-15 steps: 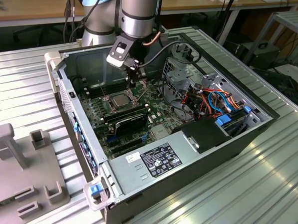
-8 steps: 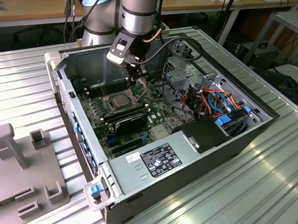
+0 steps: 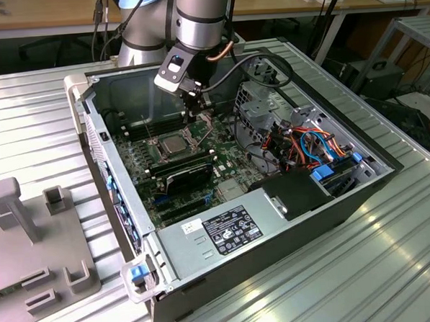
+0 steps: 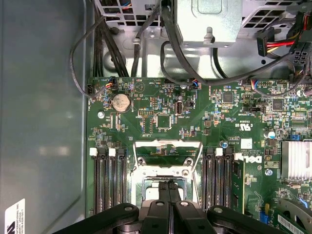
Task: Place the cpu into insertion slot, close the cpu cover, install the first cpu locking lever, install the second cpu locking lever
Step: 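Close the cpu cover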
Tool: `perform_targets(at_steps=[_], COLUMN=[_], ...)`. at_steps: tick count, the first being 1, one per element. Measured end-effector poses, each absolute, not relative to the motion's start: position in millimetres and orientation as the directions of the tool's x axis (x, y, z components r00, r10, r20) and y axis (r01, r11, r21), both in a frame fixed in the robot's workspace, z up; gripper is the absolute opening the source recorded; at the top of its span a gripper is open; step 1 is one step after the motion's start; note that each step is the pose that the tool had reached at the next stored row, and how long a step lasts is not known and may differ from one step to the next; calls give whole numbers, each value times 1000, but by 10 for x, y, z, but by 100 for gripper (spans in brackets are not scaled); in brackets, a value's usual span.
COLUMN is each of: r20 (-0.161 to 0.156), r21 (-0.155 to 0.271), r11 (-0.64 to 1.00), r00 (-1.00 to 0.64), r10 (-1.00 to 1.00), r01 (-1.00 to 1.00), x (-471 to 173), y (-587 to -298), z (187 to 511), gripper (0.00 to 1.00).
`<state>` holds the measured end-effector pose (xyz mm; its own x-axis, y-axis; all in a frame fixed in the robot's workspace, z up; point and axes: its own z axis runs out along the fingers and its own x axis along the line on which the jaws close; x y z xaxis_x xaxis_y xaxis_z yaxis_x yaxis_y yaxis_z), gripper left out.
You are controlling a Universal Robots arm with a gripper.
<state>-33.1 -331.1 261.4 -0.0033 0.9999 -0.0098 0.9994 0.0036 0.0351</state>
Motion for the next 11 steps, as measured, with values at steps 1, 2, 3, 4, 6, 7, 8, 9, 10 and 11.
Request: perform_targets(at_steps=[1, 2, 3, 4, 6, 7, 8, 9, 10, 11], r20=[-10, -10, -10, -10, -10, -10, -10, -10, -10, -10], r21=[35, 35, 35, 35, 35, 35, 35, 35, 35, 35], r11=[4, 4, 4, 4, 4, 4, 4, 4, 4, 4], r00=[-3, -3, -3, -4, -3, -3, -3, -3, -3, -3], r10=[1000, 1000, 1000, 1000, 1000, 1000, 1000, 1000, 1000, 1000], r01=[999, 999, 999, 999, 999, 999, 999, 999, 999, 999], x=[-331, -331, -331, -324, -293, -271, -229, -194, -168, -121], y=[-3311, -3311, -3311, -3311, -3311, -3311, -3311, -3311, -3311, -3311], z=[2614, 2614, 2614, 2614, 2614, 2614, 2613, 2614, 2614, 2614], gripper=[11, 11, 11, 11, 11, 11, 11, 11, 11, 11])
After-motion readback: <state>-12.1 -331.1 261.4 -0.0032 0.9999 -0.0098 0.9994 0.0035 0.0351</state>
